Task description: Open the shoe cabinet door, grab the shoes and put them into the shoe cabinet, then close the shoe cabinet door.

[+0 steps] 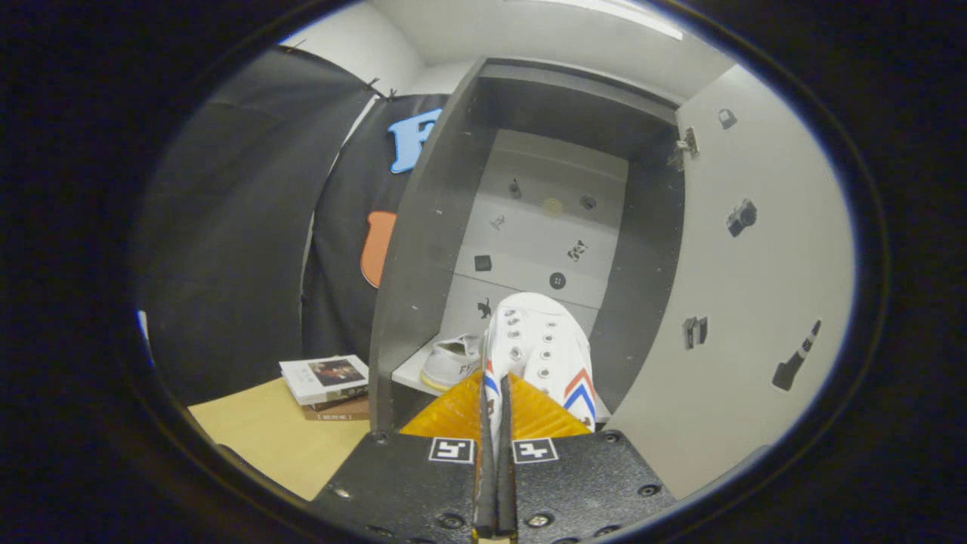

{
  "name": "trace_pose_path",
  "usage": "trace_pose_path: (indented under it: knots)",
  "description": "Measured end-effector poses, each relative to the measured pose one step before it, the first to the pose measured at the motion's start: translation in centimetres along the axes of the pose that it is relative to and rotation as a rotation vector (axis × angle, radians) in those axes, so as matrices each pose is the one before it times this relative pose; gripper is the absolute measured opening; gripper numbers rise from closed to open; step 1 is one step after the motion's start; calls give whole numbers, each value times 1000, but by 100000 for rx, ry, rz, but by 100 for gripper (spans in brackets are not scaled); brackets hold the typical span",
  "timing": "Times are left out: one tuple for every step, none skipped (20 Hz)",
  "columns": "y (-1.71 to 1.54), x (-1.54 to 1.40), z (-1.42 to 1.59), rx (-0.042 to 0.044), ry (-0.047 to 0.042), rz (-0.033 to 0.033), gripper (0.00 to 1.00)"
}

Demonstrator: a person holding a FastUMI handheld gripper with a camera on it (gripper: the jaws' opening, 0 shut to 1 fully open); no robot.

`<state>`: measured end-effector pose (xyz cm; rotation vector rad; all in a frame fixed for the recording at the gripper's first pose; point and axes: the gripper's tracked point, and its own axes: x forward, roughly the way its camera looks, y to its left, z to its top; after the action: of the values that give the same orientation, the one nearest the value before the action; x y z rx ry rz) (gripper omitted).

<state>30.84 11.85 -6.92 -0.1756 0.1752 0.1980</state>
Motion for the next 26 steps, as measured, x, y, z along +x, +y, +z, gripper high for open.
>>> trace_pose_path:
  knots:
    - [-476, 1324, 351, 1568, 1791, 757, 5]
    - [-355, 1367, 457, 878, 1350, 24, 5]
    - [-353, 1534, 352, 532, 1412, -477, 5]
    - [-425, 1536, 297, 673, 1467, -1017, 5]
    - [-289, 1532, 182, 20, 1461, -1178, 5]
    - [-465, 1436, 97, -135, 1633, -1049, 5]
    - [-450, 1452, -104, -904, 950, -1331, 5]
    - [-460, 1224, -250, -1060, 1212, -1552, 5]
    - [-467, 1438, -111, -615, 1308, -1443, 5]
    - [-265, 1119, -150, 873, 950, -893, 5]
    - [-326, 1085, -270, -157, 1337, -608, 5]
    - [-311, 1000, -295, -299, 922, -736, 5]
    - [-278, 1331, -380, -703, 1197, -916, 6]
    - [-302, 1139, -520, -634, 1547, -783, 6]
    - [-81, 1253, -693, 1380, 2056, -423, 6]
    - [-155, 1256, -662, 1175, 2685, -229, 6]
    - [-412, 1258, -692, 1064, 2421, -427, 6]
    - [-386, 1080, -436, 1069, 1823, -761, 7]
    - [-496, 970, -432, 478, 1348, -1011, 7]
    - [-454, 720, -340, 673, 887, -998, 7]
    - [-443, 620, -283, 524, 643, -1075, 7]
    - [-339, 355, -250, 937, 543, -533, 7]
    - [-279, 196, -303, 668, 542, -436, 9]
    - [-135, -283, 204, -622, -1211, 330, 15]
    - [-234, -506, 1138, -775, -4739, -74, 22]
    - [-396, -864, 1280, -1376, -6074, -1911, 34]
